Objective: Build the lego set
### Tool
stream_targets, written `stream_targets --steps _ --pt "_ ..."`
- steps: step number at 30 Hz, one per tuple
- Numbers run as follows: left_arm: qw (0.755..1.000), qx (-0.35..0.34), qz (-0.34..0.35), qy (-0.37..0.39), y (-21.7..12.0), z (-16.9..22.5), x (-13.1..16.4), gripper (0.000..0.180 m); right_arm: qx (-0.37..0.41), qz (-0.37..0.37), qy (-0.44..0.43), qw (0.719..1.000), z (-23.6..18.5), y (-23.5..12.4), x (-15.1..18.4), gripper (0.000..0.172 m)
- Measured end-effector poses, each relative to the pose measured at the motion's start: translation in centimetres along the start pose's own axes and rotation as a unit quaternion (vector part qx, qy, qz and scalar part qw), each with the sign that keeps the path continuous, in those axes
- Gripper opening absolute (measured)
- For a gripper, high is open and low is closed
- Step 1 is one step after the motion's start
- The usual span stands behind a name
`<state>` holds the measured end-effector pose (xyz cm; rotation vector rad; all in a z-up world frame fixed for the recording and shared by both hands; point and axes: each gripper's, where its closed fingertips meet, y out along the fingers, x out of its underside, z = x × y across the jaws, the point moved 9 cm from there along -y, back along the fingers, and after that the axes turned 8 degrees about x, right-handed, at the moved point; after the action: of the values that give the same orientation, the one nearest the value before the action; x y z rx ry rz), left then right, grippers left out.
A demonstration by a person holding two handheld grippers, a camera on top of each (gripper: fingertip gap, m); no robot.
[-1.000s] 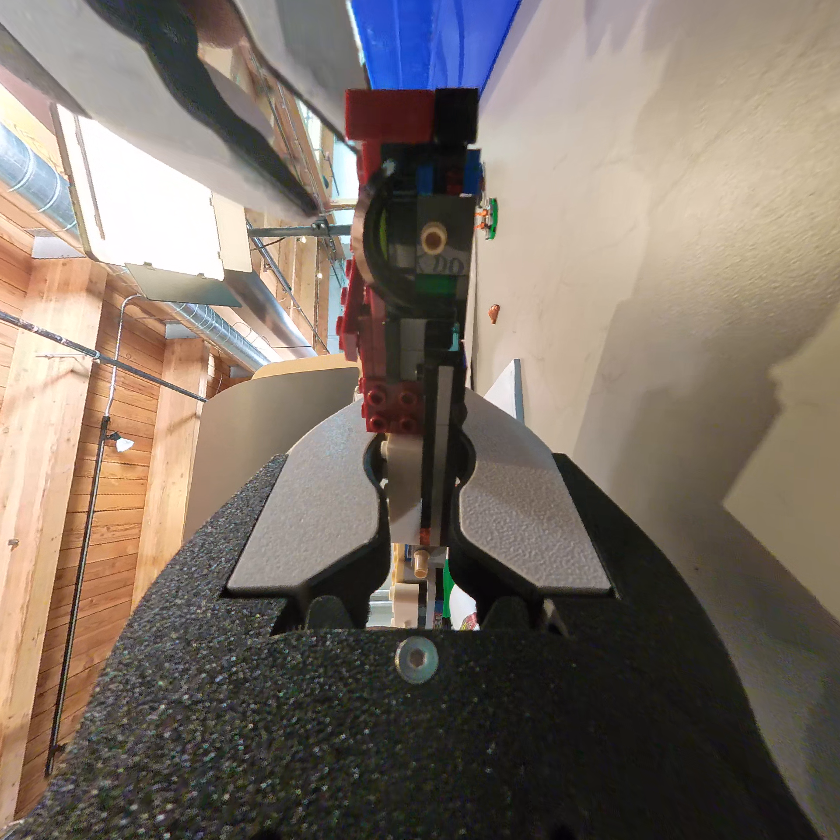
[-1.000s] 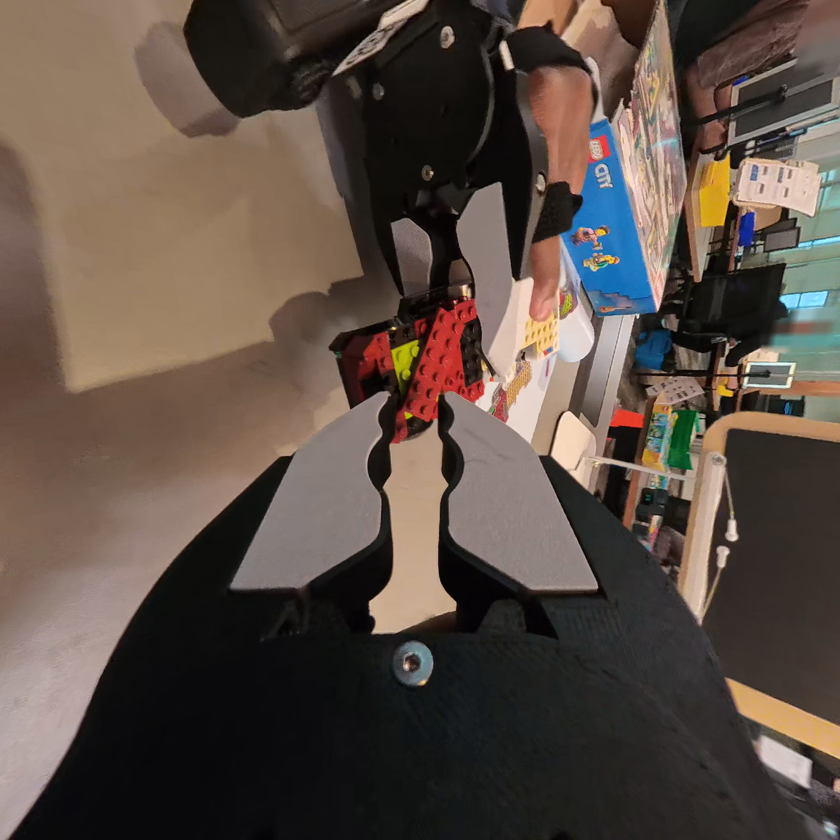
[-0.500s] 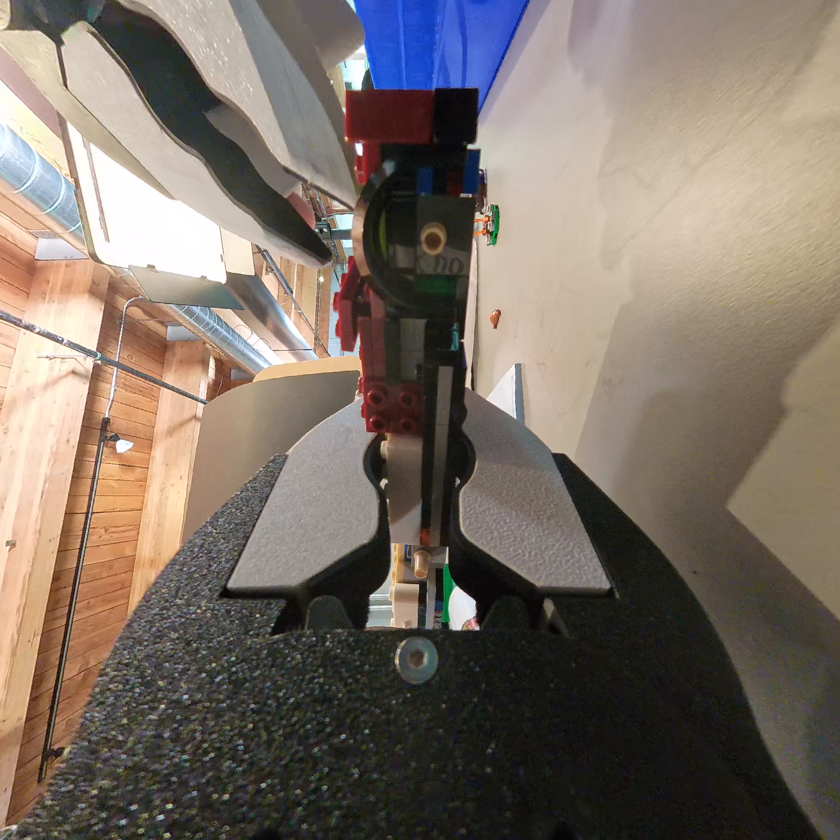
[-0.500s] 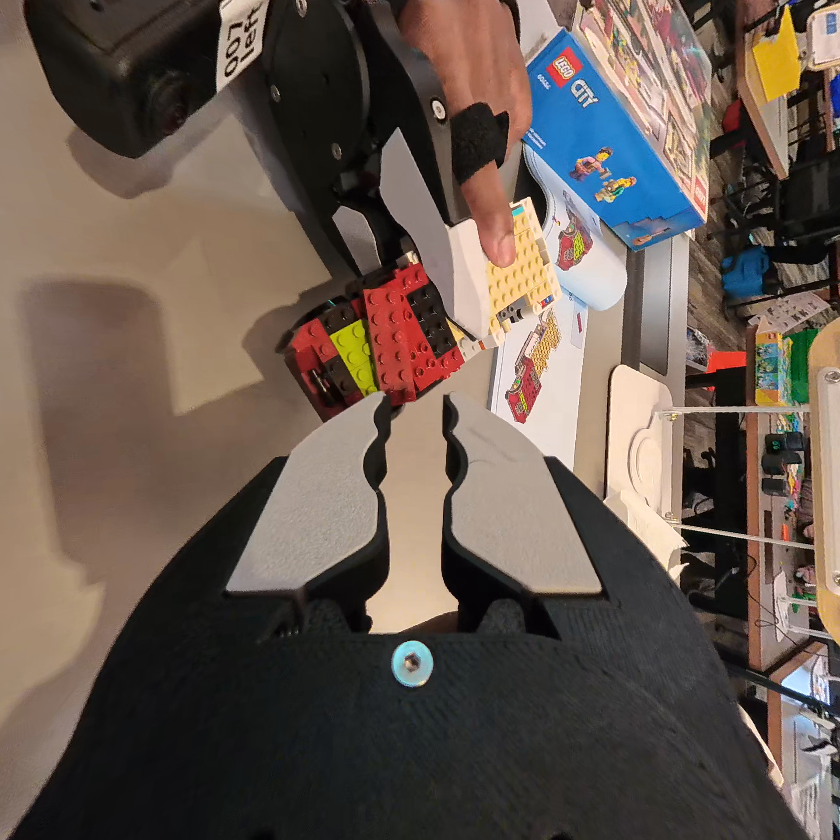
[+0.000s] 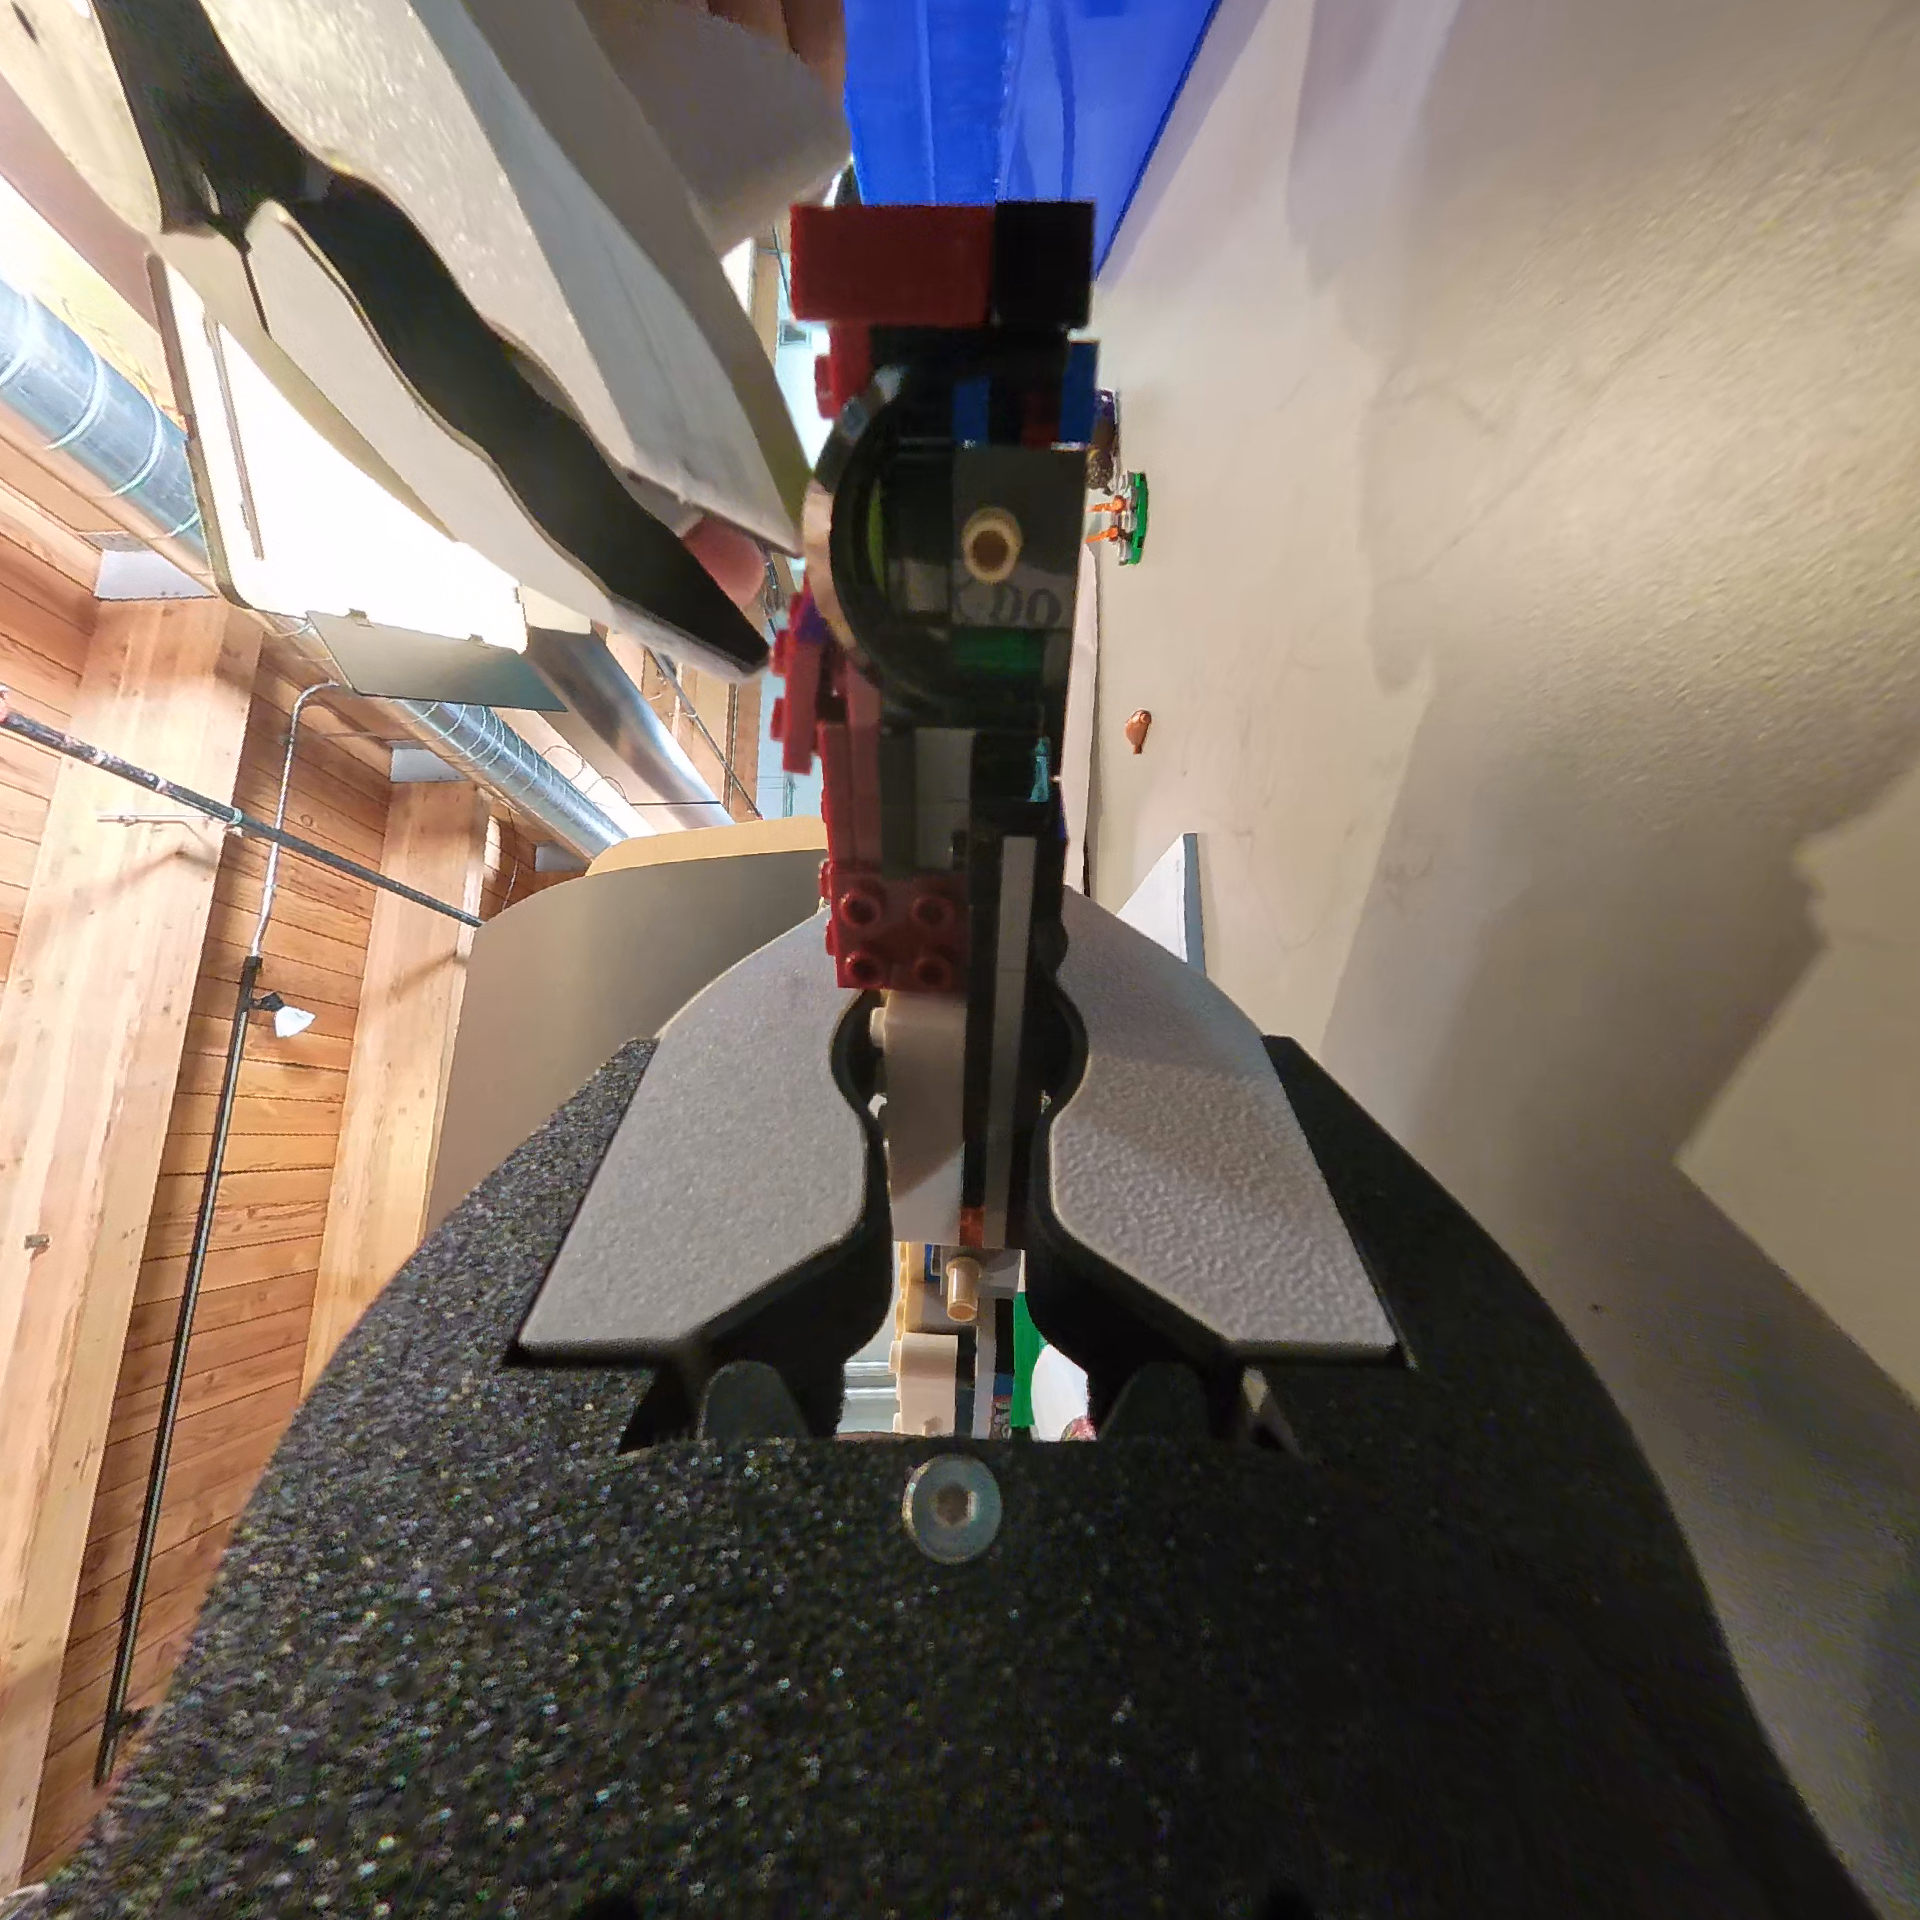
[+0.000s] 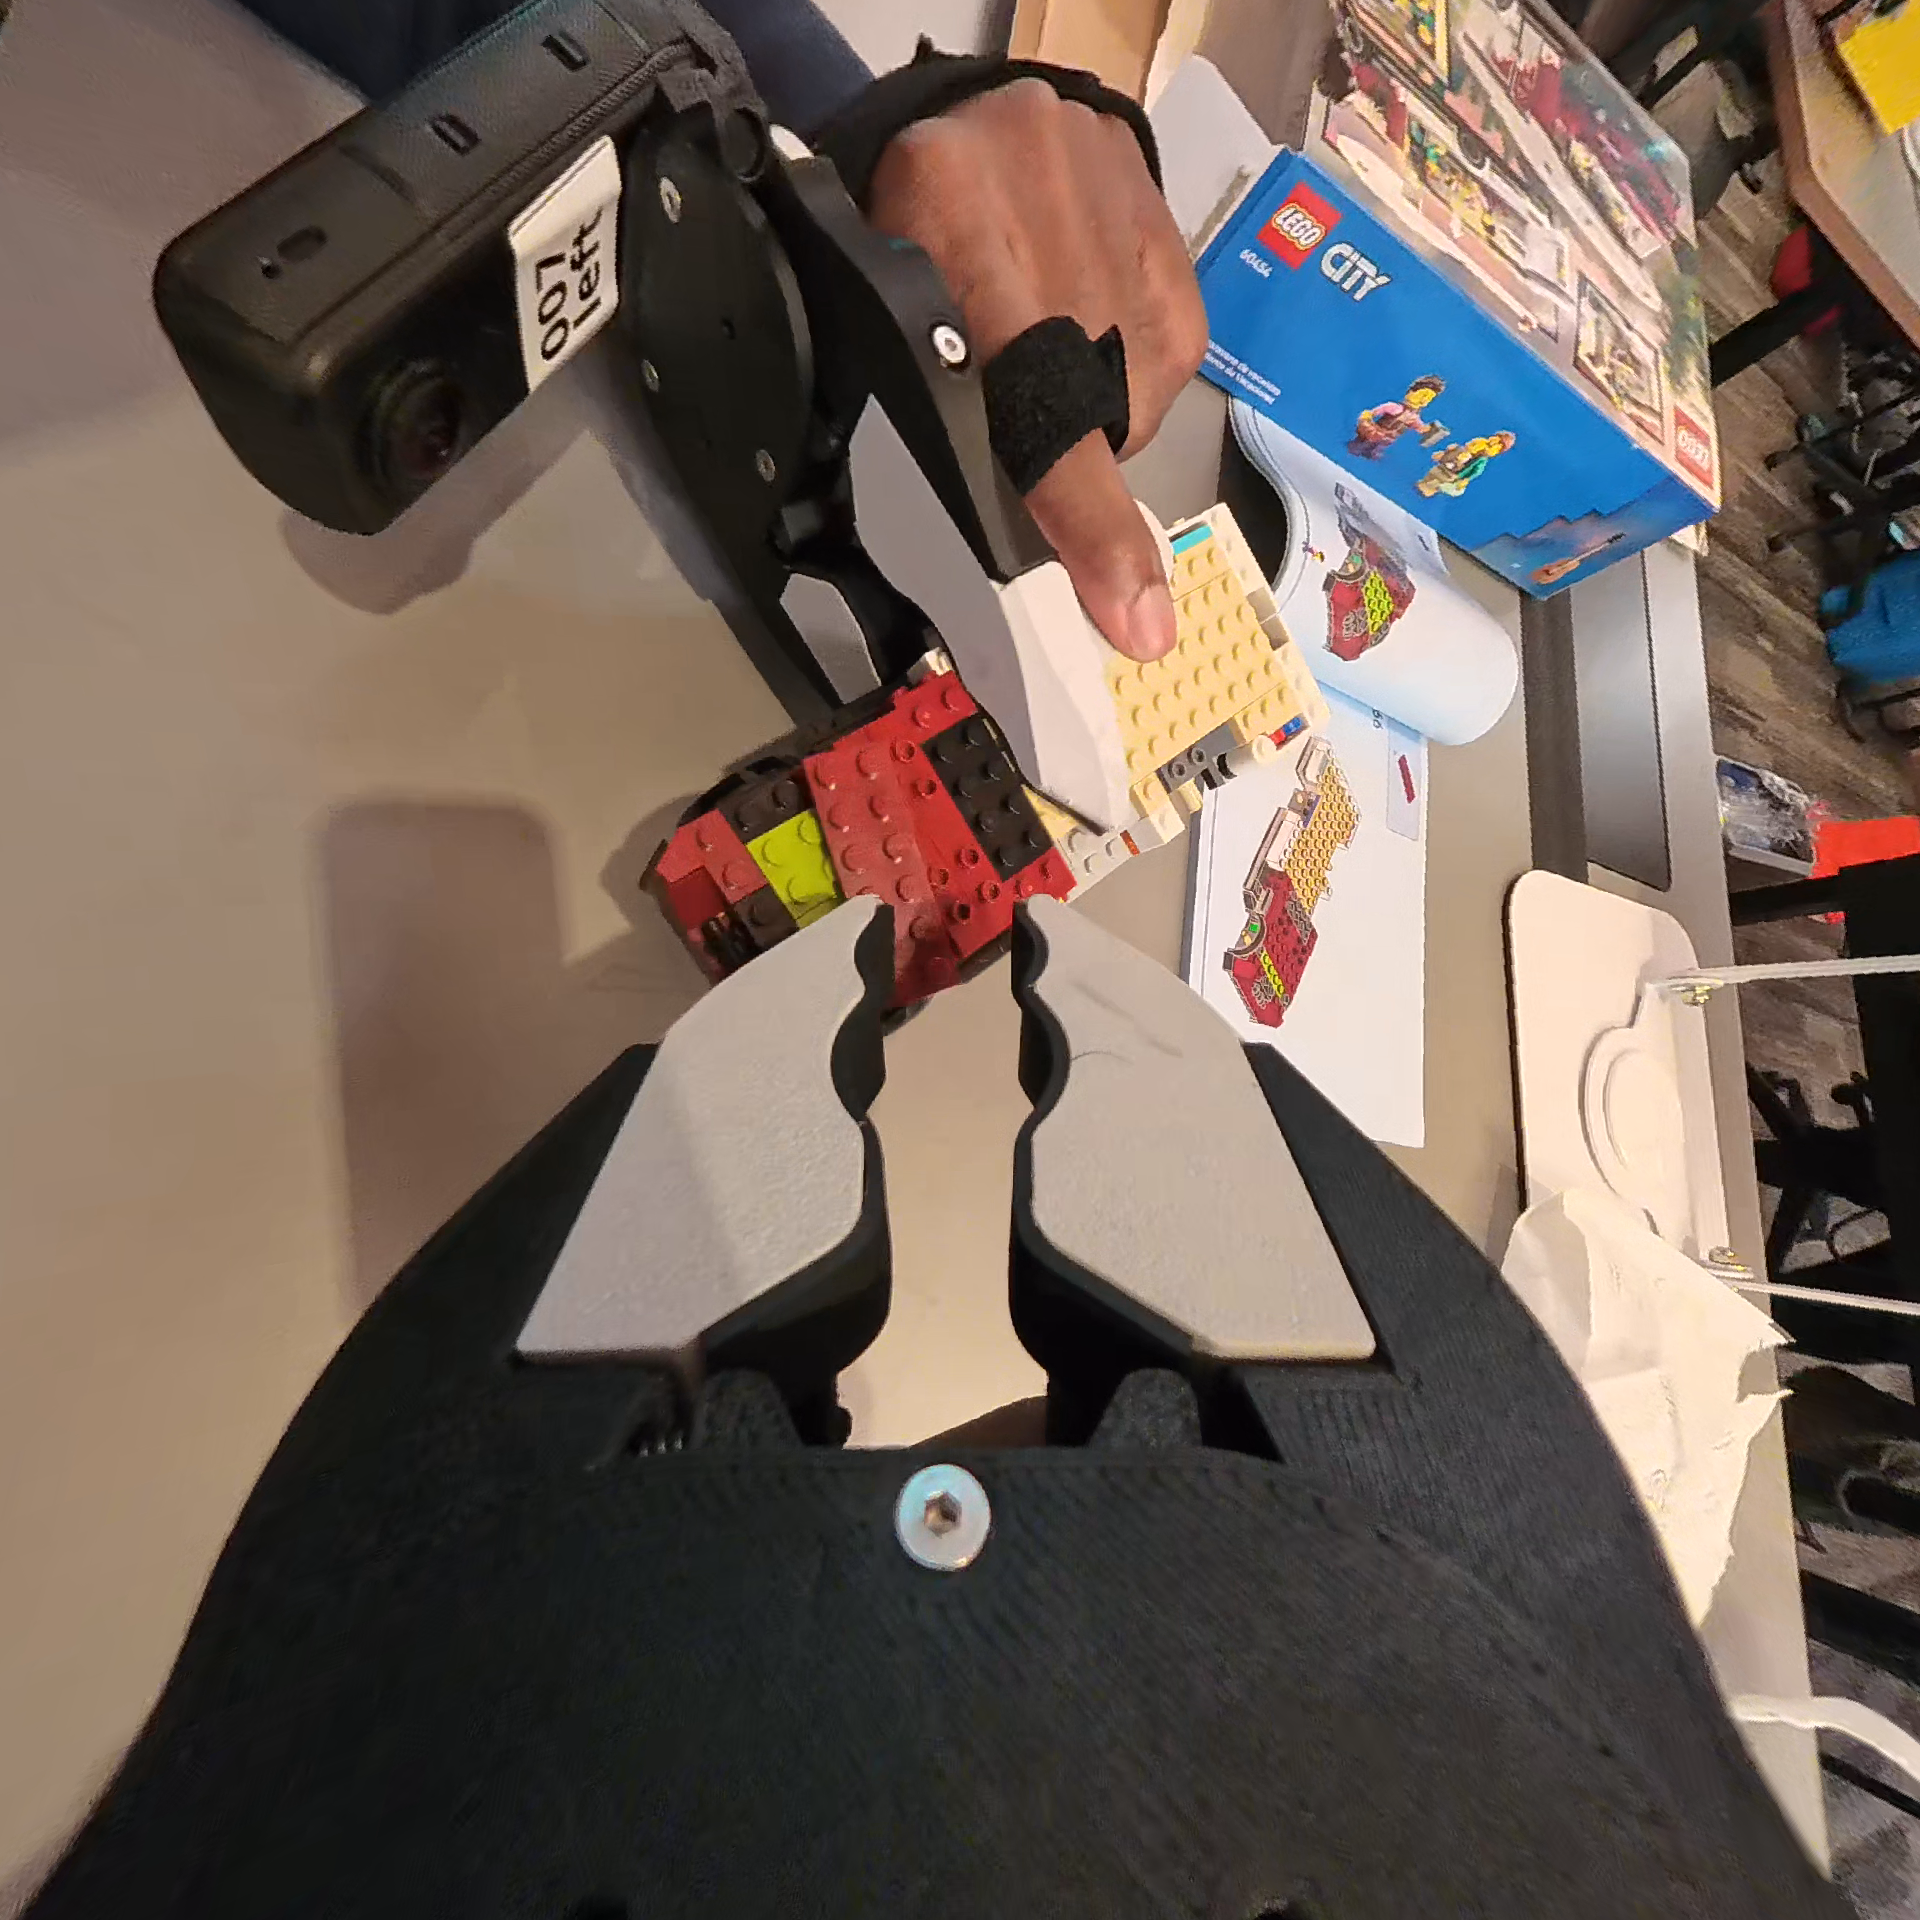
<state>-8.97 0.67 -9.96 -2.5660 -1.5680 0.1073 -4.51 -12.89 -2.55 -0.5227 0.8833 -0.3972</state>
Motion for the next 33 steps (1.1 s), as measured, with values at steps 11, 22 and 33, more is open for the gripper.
stream_targets --steps 11,22,33 --pt "1.0 0.004 -0.005 -0.011 0.5 0.0 0.3 0.025 0.112 0.096 0.069 0.987 -1.3 -0.8 0.6 0.022" --pt "0.999 0.011 -0.039 -0.024 1.3 0.2 1.9 0.025 0.22 0.15 0.003 0.964 -3.9 -0.1 2.1 0.03" --pt "0.998 0.008 -0.046 -0.034 2.2 0.4 2.4 0.025 0.249 0.098 -0.014 0.963 -4.8 1.6 3.1 0.038"
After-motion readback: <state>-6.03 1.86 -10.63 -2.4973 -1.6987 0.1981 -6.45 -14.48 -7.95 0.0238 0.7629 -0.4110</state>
